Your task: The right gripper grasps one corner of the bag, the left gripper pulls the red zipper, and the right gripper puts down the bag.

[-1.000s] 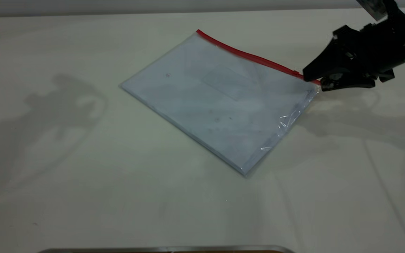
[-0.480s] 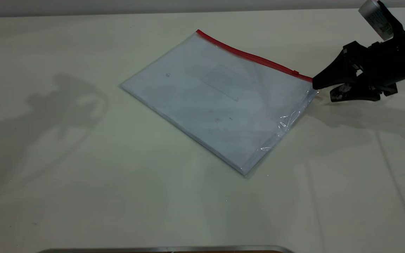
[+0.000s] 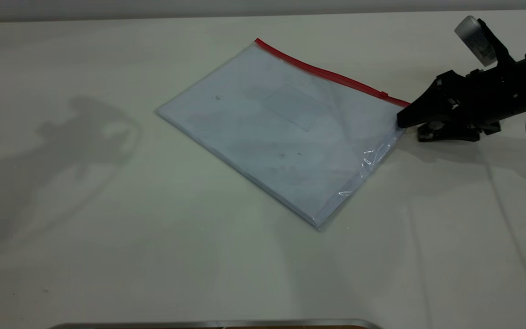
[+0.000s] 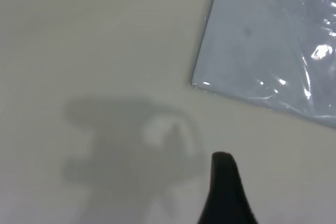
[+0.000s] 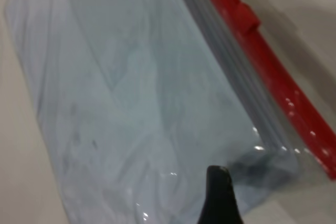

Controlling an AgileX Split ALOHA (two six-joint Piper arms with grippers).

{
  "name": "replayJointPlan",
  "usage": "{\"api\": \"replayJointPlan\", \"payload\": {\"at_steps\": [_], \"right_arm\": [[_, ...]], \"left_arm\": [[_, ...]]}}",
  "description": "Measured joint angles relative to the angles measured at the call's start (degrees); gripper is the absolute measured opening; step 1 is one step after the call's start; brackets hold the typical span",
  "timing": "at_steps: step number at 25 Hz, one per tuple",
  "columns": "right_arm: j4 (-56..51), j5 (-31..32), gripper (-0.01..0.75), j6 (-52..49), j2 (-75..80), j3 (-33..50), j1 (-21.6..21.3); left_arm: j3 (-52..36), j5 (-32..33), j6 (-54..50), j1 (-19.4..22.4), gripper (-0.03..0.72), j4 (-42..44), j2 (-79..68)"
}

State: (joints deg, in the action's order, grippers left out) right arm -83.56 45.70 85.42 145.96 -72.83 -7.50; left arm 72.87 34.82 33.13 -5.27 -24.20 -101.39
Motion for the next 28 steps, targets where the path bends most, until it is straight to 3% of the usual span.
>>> {"api": "replayJointPlan", "payload": {"at_steps": [7, 11, 14, 18, 19, 24, 28], "right_arm": [[-4.12, 3.8, 0.587, 3.32, 2.07, -1.41, 0.0], [-4.36, 4.19, 0.521, 4.21, 2.13, -1.59, 0.54], [-4.41, 4.19, 0.4, 5.2, 2.13, -1.59, 2.06], [-4.33, 6.3, 0.092, 7.9, 2.13, -1.89, 3.09], [-4.02, 6.94, 0.049, 8.49, 2.18, -2.33, 3.09], [4.64, 10.37, 0.033, 9.34, 2.32, -9.41, 3.52], [16.6, 12.36, 0.033, 7.65, 2.32, -17.23, 6.37]], "left_arm": [[0.0, -1.07, -0.05, 0.0, 0.588, -1.06, -0.03], [0.0, -1.67, -0.05, 0.0, 0.588, -4.47, -1.23], [0.0, -2.47, 0.08, 0.0, 0.588, -6.46, -3.98], [0.0, -3.17, 0.71, -0.11, 0.588, -7.76, -8.0], [0.0, -3.61, 1.64, -0.29, 0.588, -7.82, -8.68], [0.08, -6.85, 11.54, -3.25, 0.588, -7.94, -10.86], [1.92, -9.27, 18.65, -6.19, 0.588, -8.05, -11.82]]}}
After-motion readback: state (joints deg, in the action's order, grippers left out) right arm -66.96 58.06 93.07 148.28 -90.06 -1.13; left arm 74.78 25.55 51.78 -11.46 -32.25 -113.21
